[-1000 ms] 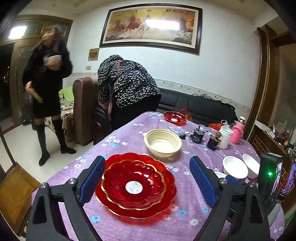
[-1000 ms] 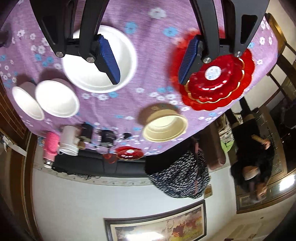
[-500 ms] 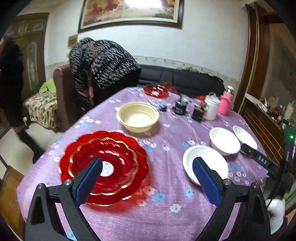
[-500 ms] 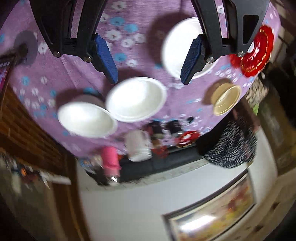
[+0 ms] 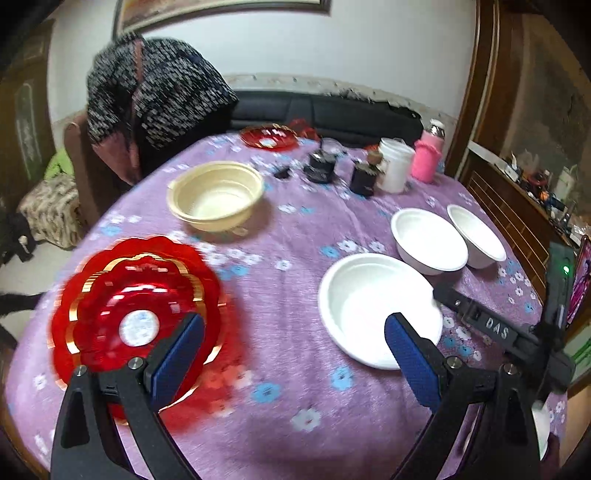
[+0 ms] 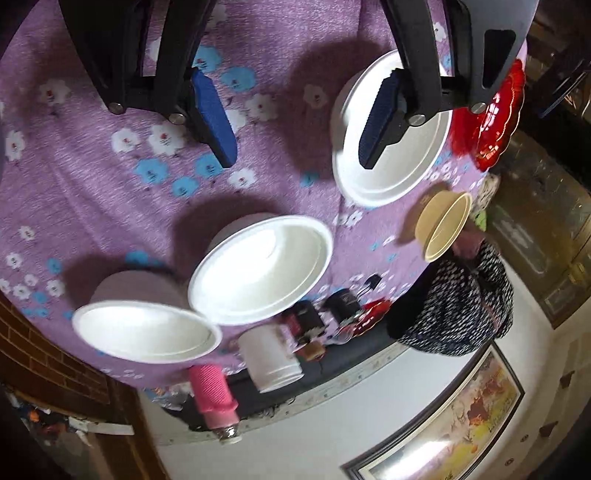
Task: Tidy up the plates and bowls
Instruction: 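Grasp the rim of the large white paper bowl with the right tool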
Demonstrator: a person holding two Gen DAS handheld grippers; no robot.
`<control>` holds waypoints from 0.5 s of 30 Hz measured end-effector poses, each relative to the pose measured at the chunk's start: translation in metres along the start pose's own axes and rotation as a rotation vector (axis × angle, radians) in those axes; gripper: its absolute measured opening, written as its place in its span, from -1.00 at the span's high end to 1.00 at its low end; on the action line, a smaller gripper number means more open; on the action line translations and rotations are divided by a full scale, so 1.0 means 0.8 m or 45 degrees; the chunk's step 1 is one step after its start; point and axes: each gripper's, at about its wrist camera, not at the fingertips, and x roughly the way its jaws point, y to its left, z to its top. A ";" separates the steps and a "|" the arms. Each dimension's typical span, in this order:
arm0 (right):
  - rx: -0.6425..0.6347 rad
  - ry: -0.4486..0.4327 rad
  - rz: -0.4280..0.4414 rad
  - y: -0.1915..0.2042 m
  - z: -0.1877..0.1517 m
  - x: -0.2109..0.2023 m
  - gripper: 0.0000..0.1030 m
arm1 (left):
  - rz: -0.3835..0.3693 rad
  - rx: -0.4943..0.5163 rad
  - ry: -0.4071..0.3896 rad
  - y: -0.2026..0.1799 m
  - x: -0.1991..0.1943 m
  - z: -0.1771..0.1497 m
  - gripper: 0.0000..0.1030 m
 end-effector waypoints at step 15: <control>0.011 0.123 0.057 0.005 -0.014 0.025 0.03 | -0.086 0.003 0.300 -0.030 0.135 0.026 -0.81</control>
